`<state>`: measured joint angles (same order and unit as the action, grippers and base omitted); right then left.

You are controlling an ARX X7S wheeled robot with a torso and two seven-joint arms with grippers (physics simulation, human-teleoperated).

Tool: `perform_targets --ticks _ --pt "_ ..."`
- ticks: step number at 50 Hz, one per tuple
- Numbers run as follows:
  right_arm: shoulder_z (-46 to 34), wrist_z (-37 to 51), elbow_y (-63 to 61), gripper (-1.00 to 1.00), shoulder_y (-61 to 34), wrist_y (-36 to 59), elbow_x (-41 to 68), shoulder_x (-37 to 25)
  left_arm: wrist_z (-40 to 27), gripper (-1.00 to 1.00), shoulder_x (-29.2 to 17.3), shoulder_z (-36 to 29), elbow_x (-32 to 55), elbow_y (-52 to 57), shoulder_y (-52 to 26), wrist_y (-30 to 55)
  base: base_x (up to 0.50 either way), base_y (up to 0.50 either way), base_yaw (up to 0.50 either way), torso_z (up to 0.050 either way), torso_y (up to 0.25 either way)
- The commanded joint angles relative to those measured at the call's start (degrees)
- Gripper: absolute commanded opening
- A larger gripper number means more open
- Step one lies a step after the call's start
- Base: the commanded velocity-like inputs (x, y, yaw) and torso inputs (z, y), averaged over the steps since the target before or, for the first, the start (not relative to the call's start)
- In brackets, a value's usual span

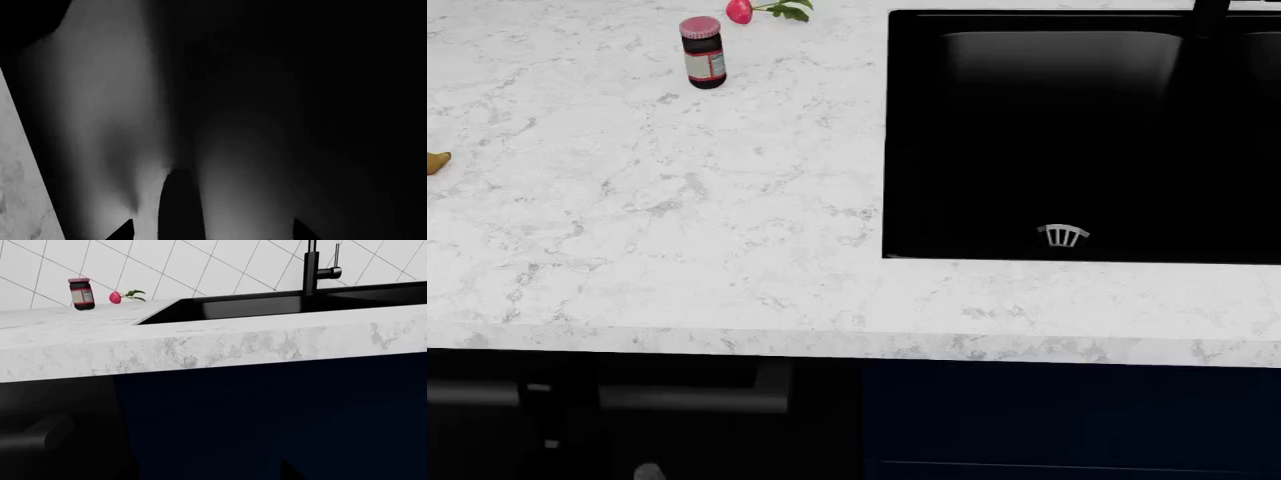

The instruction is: Open the dishwasher door

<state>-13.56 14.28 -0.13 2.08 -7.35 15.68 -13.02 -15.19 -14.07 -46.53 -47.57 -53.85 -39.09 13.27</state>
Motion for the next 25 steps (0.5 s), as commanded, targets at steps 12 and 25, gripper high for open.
perform_targets --ticks 12,25 --pt "-0.62 0.71 -0.22 1.0 -0.26 0.31 0.31 -0.51 0.73 -1.0 -0.42 -0.34 0.13 -1.0 -0.59 0.14 0.0 0.0 0.0 0.0 0.0" --pt "-0.79 0.96 -0.18 1.0 -0.15 -0.1 0.6 -0.78 1.3 -1.0 -1.19 -0.8 -0.21 0.77 0.01 0.2 0.0 0.0 0.0 0.0 0.0"
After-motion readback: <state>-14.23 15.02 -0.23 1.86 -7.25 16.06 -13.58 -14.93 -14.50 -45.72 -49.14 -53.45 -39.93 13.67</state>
